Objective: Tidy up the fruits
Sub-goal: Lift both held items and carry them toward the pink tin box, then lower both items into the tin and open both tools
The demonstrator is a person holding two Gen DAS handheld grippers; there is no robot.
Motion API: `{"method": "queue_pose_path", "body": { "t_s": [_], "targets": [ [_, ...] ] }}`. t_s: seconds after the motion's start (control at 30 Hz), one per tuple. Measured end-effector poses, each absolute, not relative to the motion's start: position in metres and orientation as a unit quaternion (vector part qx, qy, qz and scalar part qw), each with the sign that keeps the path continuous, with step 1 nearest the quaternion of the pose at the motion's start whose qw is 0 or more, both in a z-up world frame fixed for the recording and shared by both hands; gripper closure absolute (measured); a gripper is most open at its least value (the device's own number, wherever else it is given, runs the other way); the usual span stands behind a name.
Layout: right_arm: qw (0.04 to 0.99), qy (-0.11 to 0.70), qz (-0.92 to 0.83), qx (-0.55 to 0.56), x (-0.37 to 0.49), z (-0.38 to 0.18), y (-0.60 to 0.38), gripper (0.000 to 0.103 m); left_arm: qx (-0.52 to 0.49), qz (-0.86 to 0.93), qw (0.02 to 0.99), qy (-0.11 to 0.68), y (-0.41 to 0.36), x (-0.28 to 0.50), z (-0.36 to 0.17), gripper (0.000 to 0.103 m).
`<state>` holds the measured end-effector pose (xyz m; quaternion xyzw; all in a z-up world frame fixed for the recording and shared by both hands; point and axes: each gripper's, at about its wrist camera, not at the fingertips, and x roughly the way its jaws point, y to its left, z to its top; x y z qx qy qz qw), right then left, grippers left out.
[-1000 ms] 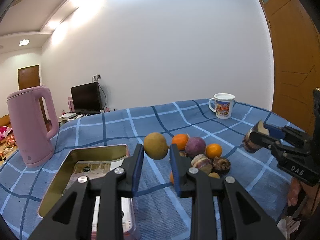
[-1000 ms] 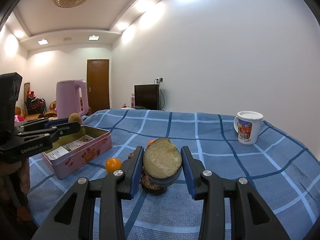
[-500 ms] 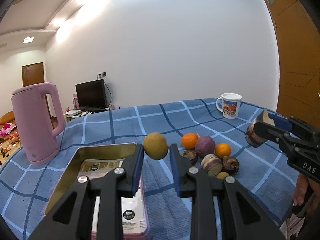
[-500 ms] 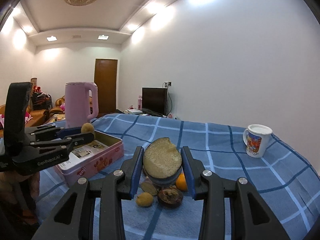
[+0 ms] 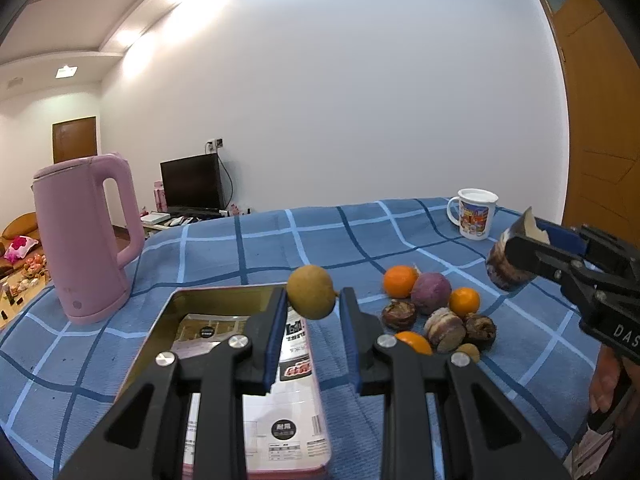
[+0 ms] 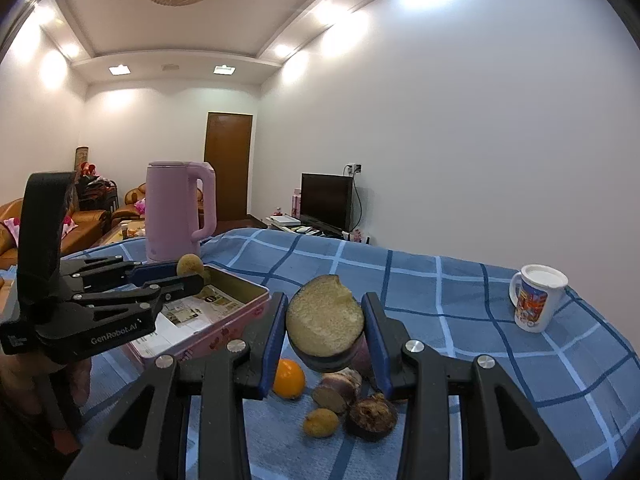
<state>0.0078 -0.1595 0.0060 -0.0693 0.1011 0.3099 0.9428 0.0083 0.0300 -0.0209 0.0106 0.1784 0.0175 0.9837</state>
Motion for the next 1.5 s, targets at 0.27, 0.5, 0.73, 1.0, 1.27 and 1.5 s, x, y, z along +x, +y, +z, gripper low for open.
{"method": "queue_pose_path", "body": {
  "t_s": [0.27, 0.5, 0.73, 1.0, 1.27, 1.5],
  "targets": [
    [0.937, 0.103, 0.325, -0.083, 0.014, 0.01, -0.139, 0.063, 0.004, 0.026, 0.983, 0.181, 0.042, 0.011, -0.022, 0.075],
    [0.931, 0.11, 0.337, -0.092, 0.017, 0.009, -0.123, 0.063, -0.003, 0.038, 0.982, 0.185, 0.057, 0.011, -0.023, 0.075],
    [0.923, 0.115, 0.352, -0.103, 0.024, 0.01, -0.1, 0.063, -0.007, 0.048, 0.981, 0.188, 0.07, 0.011, -0.023, 0.075],
    [0.915, 0.117, 0.368, -0.117, 0.029, 0.015, -0.073, 0.063, -0.007, 0.058, 0.979, 0.196, 0.081, 0.013, -0.026, 0.075],
    [0.906, 0.128, 0.384, -0.122, 0.038, 0.018, -0.049, 0.063, -0.008, 0.071, 0.975, 0.209, 0.098, 0.018, -0.029, 0.075],
    [0.896, 0.138, 0.399, -0.137, 0.041, 0.015, -0.023, 0.063, -0.014, 0.08, 0.973, 0.215, 0.114, 0.02, -0.03, 0.075]
  ]
}}
